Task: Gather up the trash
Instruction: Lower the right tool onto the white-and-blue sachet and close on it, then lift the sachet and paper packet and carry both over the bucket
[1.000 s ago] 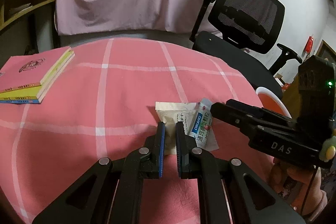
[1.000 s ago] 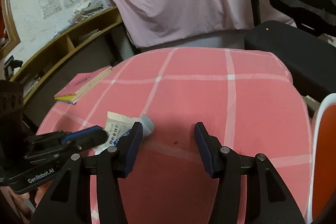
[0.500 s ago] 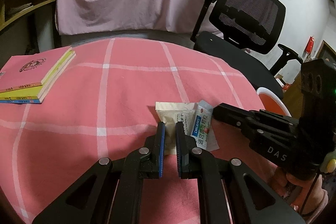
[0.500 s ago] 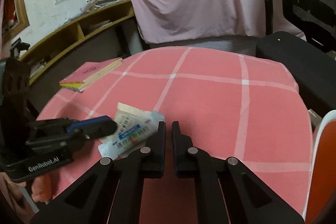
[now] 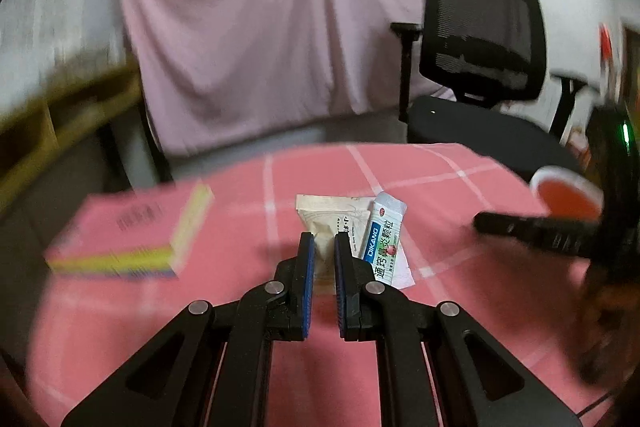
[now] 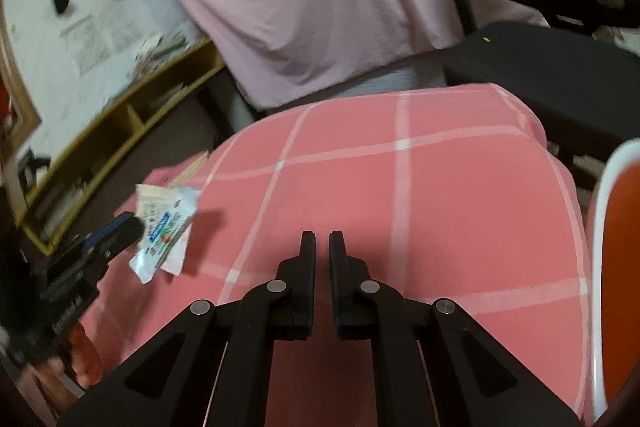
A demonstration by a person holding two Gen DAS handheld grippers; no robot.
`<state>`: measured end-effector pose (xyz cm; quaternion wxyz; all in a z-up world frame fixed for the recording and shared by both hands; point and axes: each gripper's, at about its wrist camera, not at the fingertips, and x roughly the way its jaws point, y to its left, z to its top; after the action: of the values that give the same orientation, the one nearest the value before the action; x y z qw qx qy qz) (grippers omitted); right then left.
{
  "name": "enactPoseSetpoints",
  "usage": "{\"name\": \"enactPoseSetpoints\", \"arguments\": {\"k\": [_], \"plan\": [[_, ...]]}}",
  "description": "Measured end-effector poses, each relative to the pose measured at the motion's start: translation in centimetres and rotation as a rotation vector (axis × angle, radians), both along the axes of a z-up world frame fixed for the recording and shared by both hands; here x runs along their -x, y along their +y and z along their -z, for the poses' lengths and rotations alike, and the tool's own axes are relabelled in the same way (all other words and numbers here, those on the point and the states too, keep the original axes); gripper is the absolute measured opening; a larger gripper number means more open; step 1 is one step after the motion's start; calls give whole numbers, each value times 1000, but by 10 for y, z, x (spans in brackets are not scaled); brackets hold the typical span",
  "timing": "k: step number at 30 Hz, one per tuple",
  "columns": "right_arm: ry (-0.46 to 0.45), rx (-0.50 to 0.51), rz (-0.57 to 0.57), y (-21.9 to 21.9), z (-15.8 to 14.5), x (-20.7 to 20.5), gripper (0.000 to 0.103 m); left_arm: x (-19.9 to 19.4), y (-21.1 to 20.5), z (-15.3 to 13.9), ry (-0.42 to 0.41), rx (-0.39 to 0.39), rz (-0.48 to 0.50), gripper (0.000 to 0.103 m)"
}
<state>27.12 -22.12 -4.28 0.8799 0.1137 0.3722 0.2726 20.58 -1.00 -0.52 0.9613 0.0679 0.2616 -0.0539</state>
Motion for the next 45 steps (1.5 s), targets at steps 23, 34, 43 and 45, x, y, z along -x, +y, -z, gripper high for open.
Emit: {"name": "enactPoseSetpoints", "arguments": {"k": [23,34,43,45], "plan": [[-52,104,-106,38,-7,20,34,-23,28,18,197,197,-50,7],[-54,227,-250,88,-1,45,41,-16,73,14,233,322,-144,7],[-82,373,-272,110,7,51,28,-18,75,18,252,342,-146,7],[-91,371,-274,109,6,53,20,-17,74,17,243,342,-137,7]]}}
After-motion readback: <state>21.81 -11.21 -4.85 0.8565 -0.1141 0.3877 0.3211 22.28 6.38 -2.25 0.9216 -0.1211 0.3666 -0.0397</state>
